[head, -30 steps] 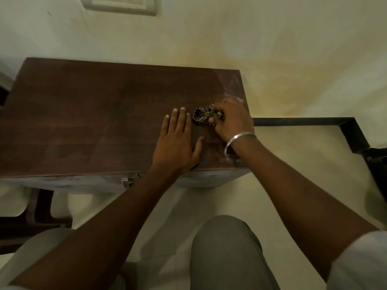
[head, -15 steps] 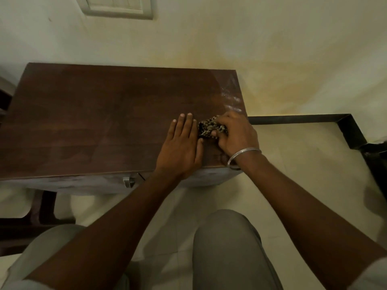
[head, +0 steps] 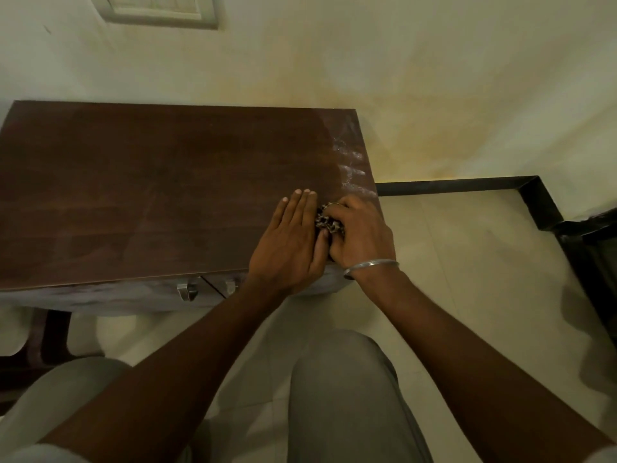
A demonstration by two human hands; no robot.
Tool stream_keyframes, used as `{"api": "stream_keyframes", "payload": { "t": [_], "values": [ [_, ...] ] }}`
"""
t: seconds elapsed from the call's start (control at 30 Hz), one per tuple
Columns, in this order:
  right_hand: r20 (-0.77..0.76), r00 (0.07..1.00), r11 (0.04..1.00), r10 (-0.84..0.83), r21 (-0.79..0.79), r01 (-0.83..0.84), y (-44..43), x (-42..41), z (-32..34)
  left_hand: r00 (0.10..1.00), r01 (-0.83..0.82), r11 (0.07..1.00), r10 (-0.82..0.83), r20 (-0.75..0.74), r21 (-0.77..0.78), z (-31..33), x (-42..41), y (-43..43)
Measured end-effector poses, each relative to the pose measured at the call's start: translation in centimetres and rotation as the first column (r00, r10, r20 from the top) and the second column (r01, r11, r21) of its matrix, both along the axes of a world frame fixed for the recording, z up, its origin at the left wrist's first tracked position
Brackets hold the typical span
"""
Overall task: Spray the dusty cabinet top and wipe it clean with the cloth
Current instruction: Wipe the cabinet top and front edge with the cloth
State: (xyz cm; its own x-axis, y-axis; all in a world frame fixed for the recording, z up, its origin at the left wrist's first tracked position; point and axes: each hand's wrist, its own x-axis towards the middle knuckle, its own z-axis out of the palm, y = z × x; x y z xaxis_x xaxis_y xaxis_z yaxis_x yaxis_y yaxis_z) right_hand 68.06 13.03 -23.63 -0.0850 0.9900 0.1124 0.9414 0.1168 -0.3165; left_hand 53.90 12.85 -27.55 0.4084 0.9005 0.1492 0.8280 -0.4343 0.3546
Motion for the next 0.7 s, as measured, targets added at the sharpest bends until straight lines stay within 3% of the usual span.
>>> {"api": "stream_keyframes", "payload": {
  "t": [0.2,0.33,0.53,0.7],
  "values": [
    [-0.011,1.0,1.0,-0.029,-0.008,0.029,-1.3,0.3,-0.2,1.0,-0.009,1.0,0.009,0.014,-0.011,0.1,-0.1,0.2],
    [-0.035,0.999,1.0,0.003,0.001,-0.003,-3.5,1.8,0.0,0.995,0.095,0.994,-0.095,-0.018,0.046,0.1,0.4,-0.4],
    [0.016,0.997,0.996,-0.081,-0.031,0.081,-1.2,2.1,0.2,0.995,0.076,0.997,-0.075,0.063,-0.004,0.2,1.7,-0.2],
    [-0.006,0.997,0.997,-0.075,0.002,0.075,-3.5,3.2,0.0,0.992,0.116,0.993,-0.116,-0.046,0.007,0.0,2.0,0.0]
  ]
}}
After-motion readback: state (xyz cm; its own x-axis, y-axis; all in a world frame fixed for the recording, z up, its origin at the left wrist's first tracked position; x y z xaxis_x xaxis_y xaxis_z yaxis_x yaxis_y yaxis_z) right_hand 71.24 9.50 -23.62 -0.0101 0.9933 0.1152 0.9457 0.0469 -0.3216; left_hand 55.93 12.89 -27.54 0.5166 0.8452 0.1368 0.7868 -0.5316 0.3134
